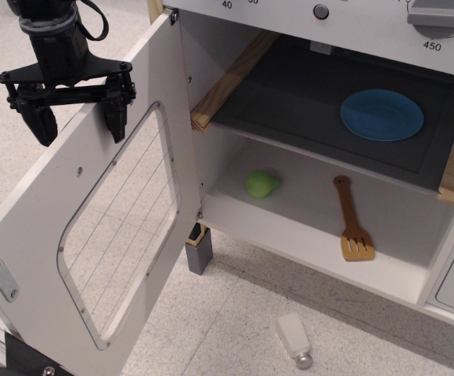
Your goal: Open oven
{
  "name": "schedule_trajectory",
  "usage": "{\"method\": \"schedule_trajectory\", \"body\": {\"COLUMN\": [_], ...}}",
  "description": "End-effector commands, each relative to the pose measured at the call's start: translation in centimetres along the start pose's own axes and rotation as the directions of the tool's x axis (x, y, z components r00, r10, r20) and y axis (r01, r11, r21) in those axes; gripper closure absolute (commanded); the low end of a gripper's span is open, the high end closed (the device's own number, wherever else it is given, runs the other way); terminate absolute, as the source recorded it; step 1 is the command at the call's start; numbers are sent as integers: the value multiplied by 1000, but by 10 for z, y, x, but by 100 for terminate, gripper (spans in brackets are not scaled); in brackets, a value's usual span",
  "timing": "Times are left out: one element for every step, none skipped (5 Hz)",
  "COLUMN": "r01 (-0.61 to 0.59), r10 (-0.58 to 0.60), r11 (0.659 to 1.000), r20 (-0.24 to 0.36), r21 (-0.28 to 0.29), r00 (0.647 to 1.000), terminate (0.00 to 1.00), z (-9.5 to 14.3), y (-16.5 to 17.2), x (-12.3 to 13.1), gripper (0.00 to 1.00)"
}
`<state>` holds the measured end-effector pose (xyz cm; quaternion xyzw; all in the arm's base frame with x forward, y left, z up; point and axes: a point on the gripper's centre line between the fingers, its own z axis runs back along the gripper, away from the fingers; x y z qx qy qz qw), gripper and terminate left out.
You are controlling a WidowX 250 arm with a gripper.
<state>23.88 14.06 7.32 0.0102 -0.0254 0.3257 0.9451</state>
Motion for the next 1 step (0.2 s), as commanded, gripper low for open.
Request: {"method": "schedule_trajectory", "body": {"r01": [-161], "r10": [164], "r11": [986], "r20": [53], "r21": [-47], "r00": [985], "terminate": [100], "z": [51], "y": [-13], "x": [20], "gripper": [0]}}
